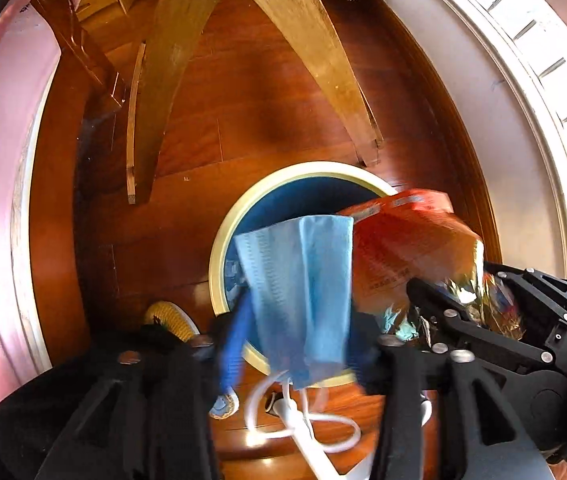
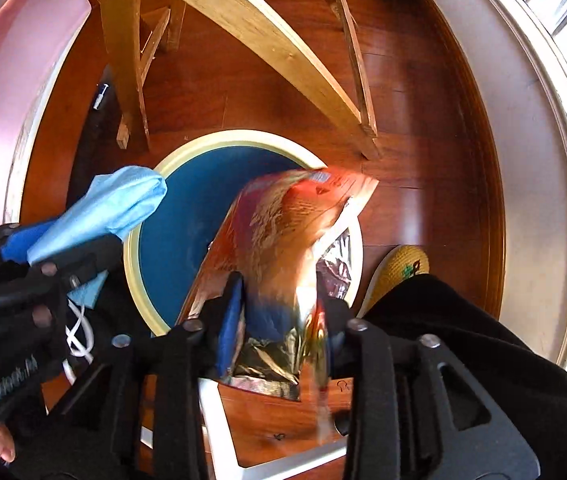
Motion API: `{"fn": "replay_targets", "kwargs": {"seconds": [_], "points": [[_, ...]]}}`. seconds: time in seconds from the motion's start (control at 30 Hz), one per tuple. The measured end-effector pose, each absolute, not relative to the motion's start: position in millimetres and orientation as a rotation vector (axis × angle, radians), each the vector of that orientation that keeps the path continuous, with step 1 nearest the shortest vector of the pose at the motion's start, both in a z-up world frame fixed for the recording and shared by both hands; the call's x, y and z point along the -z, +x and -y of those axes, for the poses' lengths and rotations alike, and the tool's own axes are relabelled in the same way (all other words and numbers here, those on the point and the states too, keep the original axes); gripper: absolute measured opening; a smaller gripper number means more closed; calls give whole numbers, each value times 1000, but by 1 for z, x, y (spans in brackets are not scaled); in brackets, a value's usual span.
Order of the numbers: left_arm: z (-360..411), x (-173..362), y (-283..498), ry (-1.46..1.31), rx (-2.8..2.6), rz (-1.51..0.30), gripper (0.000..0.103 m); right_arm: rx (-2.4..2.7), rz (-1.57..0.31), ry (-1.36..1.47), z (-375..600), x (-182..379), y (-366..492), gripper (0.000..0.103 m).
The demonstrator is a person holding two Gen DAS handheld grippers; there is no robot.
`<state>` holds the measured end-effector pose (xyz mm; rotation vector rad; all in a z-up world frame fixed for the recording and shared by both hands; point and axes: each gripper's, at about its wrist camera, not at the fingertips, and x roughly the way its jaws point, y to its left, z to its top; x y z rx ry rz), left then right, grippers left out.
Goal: Collect trash
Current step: 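Open both tools to drop the mask and pouch into the bin, then raise both tools back over the table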
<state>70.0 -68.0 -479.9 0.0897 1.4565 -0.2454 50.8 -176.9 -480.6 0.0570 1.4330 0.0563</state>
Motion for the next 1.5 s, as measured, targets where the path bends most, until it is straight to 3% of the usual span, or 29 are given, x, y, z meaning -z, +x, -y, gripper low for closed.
{"fn": "replay_targets", "kwargs": {"seconds": [0.13,0.17,0.27,1.5], "points": [[63,485,74,75,218,-1470,67,-11,-1457,75,184,486,53,49],[60,486,74,67,214,-1475,75,-5,-1459,88,186,487,54,50],[57,484,75,51,213,-1469,83,5,-1459,113,192,488,55,52],[32,458,42,-7,157,-1454,85,30,-1433,119,193,469,43,58]]}}
